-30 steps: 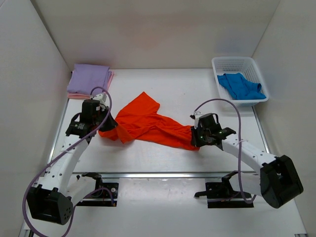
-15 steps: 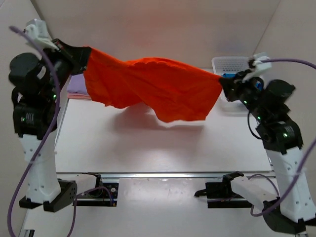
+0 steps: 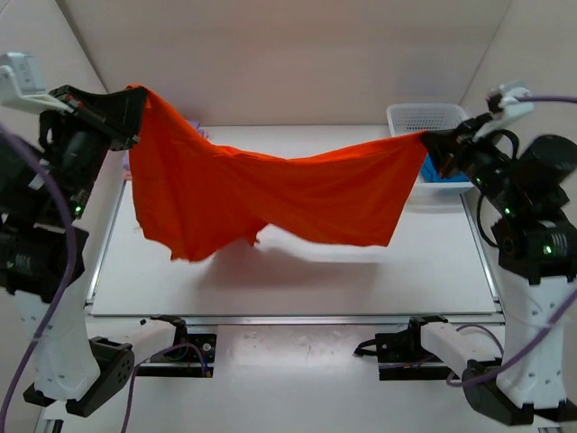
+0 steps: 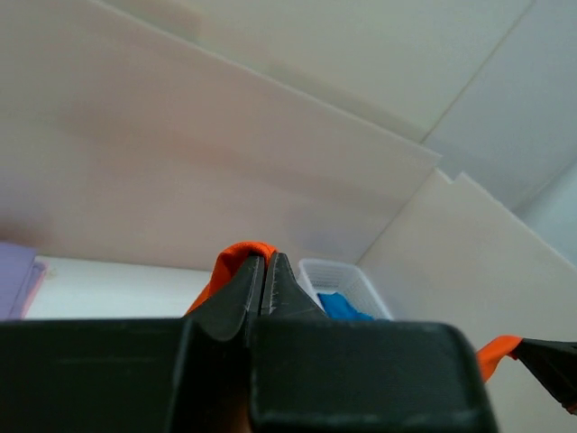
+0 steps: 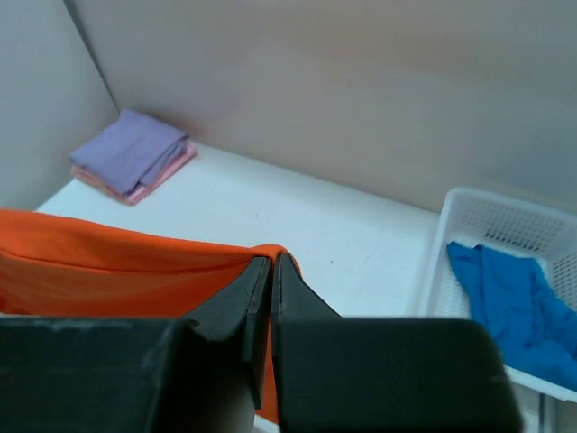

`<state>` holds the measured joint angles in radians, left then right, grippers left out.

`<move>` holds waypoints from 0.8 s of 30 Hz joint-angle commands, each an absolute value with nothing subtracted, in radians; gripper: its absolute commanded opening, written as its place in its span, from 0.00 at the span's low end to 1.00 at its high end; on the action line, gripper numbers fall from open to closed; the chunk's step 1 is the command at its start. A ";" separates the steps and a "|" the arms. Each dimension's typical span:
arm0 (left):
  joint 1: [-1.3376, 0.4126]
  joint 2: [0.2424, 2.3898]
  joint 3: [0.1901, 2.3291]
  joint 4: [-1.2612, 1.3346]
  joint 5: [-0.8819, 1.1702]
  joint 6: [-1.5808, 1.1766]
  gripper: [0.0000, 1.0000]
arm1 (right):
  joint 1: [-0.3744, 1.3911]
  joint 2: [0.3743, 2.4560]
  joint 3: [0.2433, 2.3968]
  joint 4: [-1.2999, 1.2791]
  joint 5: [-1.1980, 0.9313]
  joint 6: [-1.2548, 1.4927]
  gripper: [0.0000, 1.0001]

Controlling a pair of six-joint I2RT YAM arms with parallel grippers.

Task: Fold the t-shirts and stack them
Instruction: Flatten out the tshirt

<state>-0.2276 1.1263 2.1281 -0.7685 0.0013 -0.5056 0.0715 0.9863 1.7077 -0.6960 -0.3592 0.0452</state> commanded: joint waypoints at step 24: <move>0.048 1.622 2.321 -0.675 0.284 -0.480 0.00 | 0.131 1.612 2.159 -0.664 -0.153 -0.114 0.00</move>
<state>0.0330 1.7313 2.2910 -0.7521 0.2493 -0.4637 0.1829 1.6596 2.1727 -0.7162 -0.1570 -0.1005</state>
